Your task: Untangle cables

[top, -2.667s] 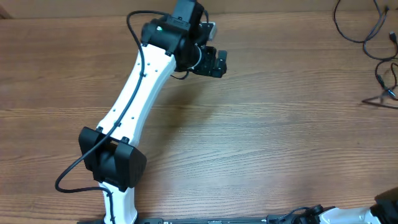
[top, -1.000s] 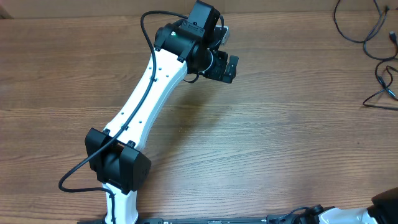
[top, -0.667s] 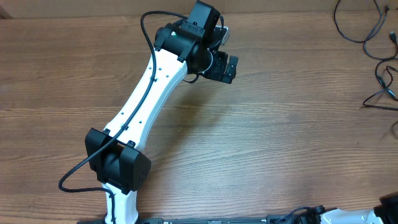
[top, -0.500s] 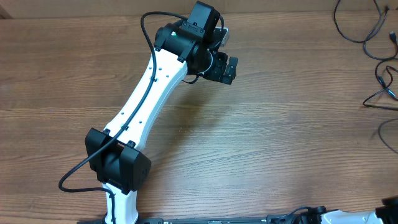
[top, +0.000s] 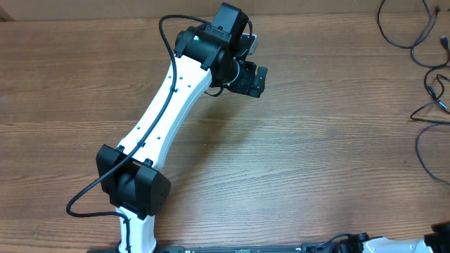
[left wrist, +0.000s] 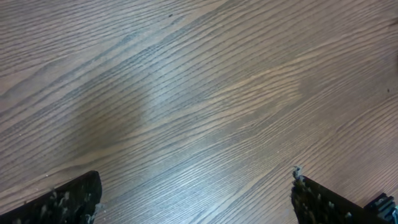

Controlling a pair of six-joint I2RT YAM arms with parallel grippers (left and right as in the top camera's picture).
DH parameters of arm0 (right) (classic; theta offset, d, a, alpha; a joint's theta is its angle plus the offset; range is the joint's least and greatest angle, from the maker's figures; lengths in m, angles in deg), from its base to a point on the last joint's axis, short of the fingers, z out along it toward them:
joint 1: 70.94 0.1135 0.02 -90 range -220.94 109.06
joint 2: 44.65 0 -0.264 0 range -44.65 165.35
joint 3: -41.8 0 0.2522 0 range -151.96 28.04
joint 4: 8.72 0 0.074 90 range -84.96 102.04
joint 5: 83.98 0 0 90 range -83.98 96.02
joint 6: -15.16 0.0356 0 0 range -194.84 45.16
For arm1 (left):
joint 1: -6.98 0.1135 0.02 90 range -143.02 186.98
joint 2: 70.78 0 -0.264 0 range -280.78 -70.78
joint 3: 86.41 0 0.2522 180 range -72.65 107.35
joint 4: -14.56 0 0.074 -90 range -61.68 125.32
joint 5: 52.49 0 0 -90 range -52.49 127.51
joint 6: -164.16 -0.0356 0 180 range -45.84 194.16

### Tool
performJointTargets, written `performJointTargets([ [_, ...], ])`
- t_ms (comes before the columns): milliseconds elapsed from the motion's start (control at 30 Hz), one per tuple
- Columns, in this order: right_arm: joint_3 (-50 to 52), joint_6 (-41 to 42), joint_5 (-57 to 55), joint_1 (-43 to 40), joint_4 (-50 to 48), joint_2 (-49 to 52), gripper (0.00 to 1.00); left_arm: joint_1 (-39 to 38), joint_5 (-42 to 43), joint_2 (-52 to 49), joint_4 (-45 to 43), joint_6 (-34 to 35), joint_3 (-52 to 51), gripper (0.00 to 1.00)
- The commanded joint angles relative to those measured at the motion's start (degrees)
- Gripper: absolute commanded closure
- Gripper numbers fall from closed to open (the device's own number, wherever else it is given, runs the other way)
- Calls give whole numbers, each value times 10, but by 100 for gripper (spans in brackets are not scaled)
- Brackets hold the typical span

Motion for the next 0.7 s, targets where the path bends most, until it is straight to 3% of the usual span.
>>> performJointTargets([
  [0, 0, -9, 5, 36, -16, -10, 0, -3, -1, -5, -8, -2, 8, 3],
  [100, 0, -37, 13, 62, -37, -10, 0, -4, -1, -5, -14, -2, 8, 2],
  [200, 0, 18, 240, 86, -206, -10, 21, -4, -2, -5, -13, -2, 8, 2],
  [233, -1, 53, 301, 96, -293, -10, 22, -4, -2, -5, -14, -2, 8, 2],
  [267, -4, 93, 346, 107, -381, -10, 5, -4, -2, -5, -14, -2, 8, 0],
  [300, -9, 132, 374, 117, -460, -11, 0, -4, -1, -5, -14, -2, 8, 0],
  [400, -20, 227, 393, 136, -588, -26, 0, -4, -1, -5, -12, -2, 8, 0],
  [500, -20, 190, 360, 130, -477, -53, 0, -4, -1, -5, -10, -2, 8, 0],
  [600, -20, 75, 307, 108, -234, -75, 0, -4, -1, -5, -9, -2, 8, 0],
  [667, -20, -16, 203, 95, -54, -85, 0, -4, -1, -5, -9, -2, 8, 0],
])
